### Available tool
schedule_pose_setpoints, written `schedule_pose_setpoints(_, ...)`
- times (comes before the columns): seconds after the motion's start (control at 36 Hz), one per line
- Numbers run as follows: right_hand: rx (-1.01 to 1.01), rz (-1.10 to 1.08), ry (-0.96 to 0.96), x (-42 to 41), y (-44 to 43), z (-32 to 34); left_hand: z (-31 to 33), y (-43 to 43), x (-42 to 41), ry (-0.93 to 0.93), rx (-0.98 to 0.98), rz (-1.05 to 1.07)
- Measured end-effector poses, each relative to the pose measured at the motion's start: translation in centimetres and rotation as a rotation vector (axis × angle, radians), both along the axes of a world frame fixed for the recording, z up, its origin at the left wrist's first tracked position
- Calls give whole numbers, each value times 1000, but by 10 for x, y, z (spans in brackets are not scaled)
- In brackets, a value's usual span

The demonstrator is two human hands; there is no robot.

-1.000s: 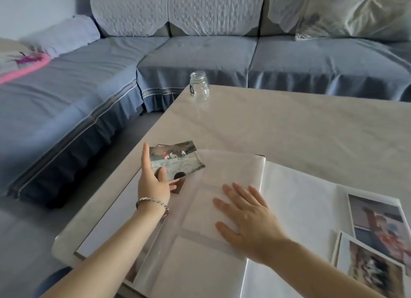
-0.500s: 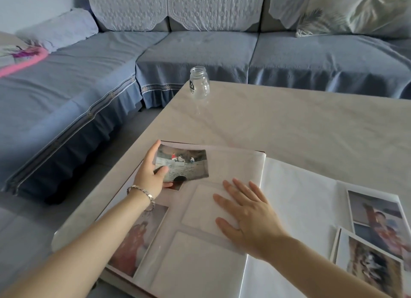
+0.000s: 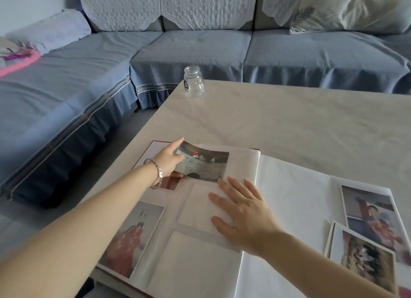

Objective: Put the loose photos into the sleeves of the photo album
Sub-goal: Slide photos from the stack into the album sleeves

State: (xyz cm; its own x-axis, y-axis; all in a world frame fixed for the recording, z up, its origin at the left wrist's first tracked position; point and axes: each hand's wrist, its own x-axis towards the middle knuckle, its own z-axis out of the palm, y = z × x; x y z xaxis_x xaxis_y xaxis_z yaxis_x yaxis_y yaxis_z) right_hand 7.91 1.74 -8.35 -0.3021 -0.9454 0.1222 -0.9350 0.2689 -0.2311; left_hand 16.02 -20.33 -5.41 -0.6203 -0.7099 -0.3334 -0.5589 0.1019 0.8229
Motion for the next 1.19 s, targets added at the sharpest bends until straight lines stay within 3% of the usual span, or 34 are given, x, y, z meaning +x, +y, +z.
schedule_pose_setpoints(0.08,6,1,-9,0,0,0,-2,7,-10,-38,-104,-3)
schedule_pose_setpoints(0.17,-12,-1,-20,0,0,-1,-4,9,-15,-3,-121,158)
schedule_pose_setpoints(0.28,-179,-8,-73,3,5,-2,-6,13,-12,42,-108,312)
schedule_pose_setpoints(0.36,-292,-131,-138,7,13,-1,-8,13,-5,76,-117,354)
schedule_pose_setpoints(0.44,-245,-268,-238,10,24,-1,-5,16,-5,131,-29,410)
schedule_pose_setpoints(0.56,-216,-291,-375,11,33,-4,0,25,-9,230,140,438)
schedule_pose_setpoints(0.81,-233,-311,-378,13,32,-10,12,38,-19,178,311,326)
schedule_pose_setpoints(1.03,-179,-375,-207,13,31,-10,14,39,-29,-29,48,260)
schedule_pose_setpoints(1.19,-185,-384,-203,12,32,-13,14,36,-26,-17,61,349)
